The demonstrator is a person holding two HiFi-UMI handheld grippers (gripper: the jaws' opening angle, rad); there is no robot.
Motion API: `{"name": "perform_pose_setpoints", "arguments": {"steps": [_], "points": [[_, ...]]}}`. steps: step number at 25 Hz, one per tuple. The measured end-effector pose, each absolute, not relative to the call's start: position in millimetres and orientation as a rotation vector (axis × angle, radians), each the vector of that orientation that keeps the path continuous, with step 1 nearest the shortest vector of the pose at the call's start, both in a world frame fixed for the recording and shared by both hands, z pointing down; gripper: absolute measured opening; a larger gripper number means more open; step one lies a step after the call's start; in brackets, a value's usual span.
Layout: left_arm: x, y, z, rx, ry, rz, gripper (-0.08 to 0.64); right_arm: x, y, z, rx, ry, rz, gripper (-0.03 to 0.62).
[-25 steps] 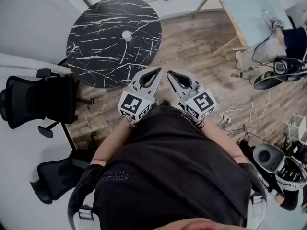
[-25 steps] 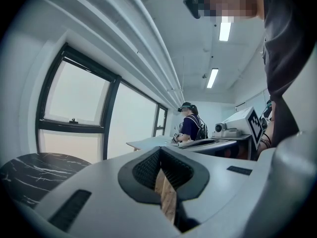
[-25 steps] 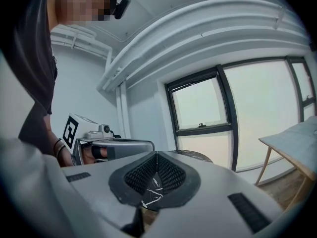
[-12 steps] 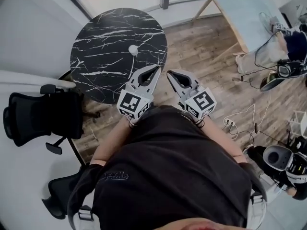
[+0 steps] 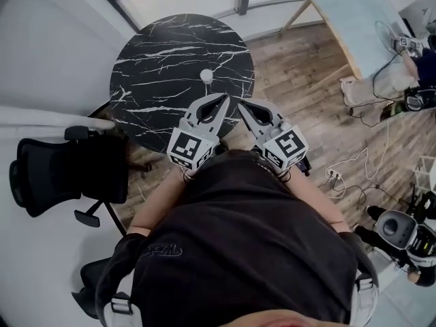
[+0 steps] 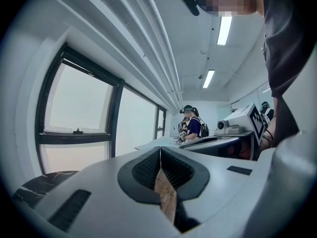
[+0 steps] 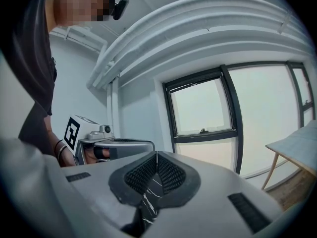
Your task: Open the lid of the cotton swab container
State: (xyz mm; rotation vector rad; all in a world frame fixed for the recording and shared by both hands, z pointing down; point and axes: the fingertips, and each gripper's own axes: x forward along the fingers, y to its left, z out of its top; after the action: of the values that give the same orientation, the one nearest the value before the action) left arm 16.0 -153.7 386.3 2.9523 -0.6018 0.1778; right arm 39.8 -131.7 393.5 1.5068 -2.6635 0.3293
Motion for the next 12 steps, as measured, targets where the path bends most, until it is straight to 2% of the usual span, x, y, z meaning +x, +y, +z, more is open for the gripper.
{"name": "perform_pose_setpoints", "arguments": {"steps": [12], "points": [[-24.5, -182.5, 395.3, 2.902, -0.697, 0.168, 0.017, 13.0, -162.3, 402.5, 1.458, -2.682, 0.378, 0.023]]}}
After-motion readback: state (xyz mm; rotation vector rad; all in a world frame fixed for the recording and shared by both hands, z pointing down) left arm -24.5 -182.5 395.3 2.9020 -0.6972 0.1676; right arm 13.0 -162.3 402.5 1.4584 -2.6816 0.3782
